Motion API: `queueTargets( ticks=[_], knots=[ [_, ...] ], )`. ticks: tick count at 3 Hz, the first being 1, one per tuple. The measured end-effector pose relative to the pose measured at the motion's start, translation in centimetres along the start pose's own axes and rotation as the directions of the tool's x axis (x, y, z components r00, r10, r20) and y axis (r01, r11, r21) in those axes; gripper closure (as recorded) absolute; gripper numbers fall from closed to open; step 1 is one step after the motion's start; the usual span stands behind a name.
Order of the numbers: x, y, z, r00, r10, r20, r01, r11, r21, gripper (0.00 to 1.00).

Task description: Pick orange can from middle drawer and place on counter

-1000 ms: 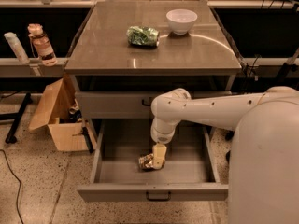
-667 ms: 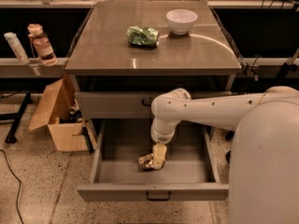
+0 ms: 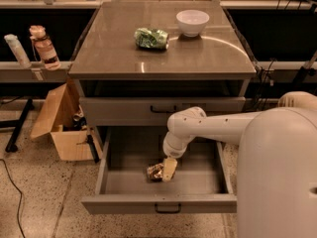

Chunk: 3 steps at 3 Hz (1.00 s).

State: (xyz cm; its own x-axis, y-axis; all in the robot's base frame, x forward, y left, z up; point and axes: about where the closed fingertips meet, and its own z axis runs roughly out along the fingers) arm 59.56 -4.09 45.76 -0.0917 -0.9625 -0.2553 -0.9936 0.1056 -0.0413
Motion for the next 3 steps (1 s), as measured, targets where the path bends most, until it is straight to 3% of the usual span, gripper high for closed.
queueTargets(
  ticks=[1, 3],
  knots=[
    [0.9, -0.8, 3.1, 0.997, 0.018, 0.071, -0.015, 0.9992, -0.036, 0.00],
    [1.8, -1.6, 7.8, 0.989, 0.051, 0.138, -0.035, 0.9927, -0.115, 0.00]
  ],
)
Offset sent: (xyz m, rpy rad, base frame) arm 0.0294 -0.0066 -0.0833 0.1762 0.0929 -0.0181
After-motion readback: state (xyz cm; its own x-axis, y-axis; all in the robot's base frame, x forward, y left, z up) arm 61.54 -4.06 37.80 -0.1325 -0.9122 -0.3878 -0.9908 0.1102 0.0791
